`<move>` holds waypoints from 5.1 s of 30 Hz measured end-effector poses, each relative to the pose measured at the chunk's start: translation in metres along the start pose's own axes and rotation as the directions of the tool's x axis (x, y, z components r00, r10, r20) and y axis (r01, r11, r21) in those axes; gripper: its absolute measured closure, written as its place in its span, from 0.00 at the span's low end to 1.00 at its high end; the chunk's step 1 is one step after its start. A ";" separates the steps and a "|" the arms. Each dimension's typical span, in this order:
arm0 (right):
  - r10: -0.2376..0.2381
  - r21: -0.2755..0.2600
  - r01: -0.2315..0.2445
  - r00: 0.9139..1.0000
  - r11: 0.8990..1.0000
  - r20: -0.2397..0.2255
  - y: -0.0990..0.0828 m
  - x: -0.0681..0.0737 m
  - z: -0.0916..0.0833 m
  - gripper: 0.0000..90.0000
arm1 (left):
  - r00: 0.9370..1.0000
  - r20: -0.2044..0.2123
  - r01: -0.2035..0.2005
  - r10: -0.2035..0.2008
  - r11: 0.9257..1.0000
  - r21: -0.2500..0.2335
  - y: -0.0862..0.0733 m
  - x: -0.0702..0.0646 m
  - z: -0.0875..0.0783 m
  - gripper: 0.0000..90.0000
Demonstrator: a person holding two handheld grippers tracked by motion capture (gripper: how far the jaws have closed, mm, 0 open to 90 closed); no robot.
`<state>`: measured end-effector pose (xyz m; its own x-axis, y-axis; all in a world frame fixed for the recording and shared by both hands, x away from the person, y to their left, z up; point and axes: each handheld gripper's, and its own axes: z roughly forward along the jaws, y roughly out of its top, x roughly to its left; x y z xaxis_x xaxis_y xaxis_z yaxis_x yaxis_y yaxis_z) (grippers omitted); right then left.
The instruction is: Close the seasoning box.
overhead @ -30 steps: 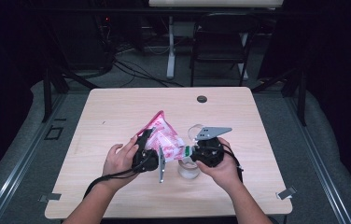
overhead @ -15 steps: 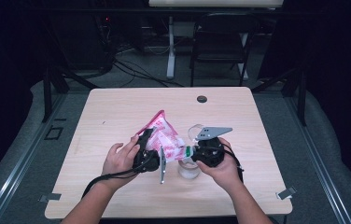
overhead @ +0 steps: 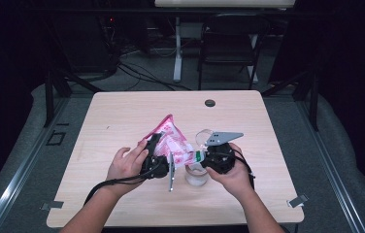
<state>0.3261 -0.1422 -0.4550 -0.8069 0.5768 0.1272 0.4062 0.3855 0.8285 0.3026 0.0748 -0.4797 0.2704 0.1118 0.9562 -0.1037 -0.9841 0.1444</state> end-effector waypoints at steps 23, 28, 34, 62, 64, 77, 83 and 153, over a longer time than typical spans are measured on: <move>0.033 0.017 -0.033 0.999 0.999 -0.002 -0.009 -0.004 0.000 1.00 | 0.999 -0.004 -0.035 0.035 0.999 -0.031 0.006 0.002 0.001 0.73; 0.026 0.035 -0.026 1.000 0.999 0.002 -0.011 -0.003 0.001 1.00 | 0.999 -0.010 -0.039 0.038 0.999 -0.038 0.008 0.003 0.001 0.73; 0.029 0.040 -0.029 1.000 0.999 0.006 -0.013 -0.003 0.001 1.00 | 0.999 -0.004 -0.035 0.034 0.999 -0.034 0.009 0.001 0.001 0.74; 0.047 0.062 -0.046 0.999 0.997 -0.011 -0.016 -0.006 0.007 1.00 | 0.998 0.001 -0.055 0.055 0.998 -0.036 0.010 0.000 0.001 0.74; 0.047 0.065 -0.047 0.999 0.997 -0.010 -0.017 -0.006 0.008 1.00 | 0.998 0.002 -0.057 0.057 0.998 -0.034 0.010 -0.001 0.002 0.74; 0.058 0.071 -0.057 0.998 0.996 -0.014 -0.020 -0.007 0.013 1.00 | 0.998 0.007 -0.060 0.060 0.998 -0.031 0.009 -0.003 0.003 0.74; 0.058 0.074 -0.057 0.998 0.996 -0.015 -0.020 -0.007 0.013 1.00 | 0.998 0.005 -0.064 0.064 0.997 -0.033 0.010 -0.003 0.003 0.74; 0.056 0.082 -0.054 0.998 0.995 -0.019 -0.021 -0.007 0.015 1.00 | 0.996 -0.033 -0.081 0.079 0.995 -0.063 0.011 0.000 -0.001 0.74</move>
<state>0.3299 -0.1432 -0.4811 -0.7912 0.5833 0.1838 0.4831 0.4117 0.7727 0.3009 0.0637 -0.4777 0.2296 0.0384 0.9725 -0.1850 -0.9793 0.0823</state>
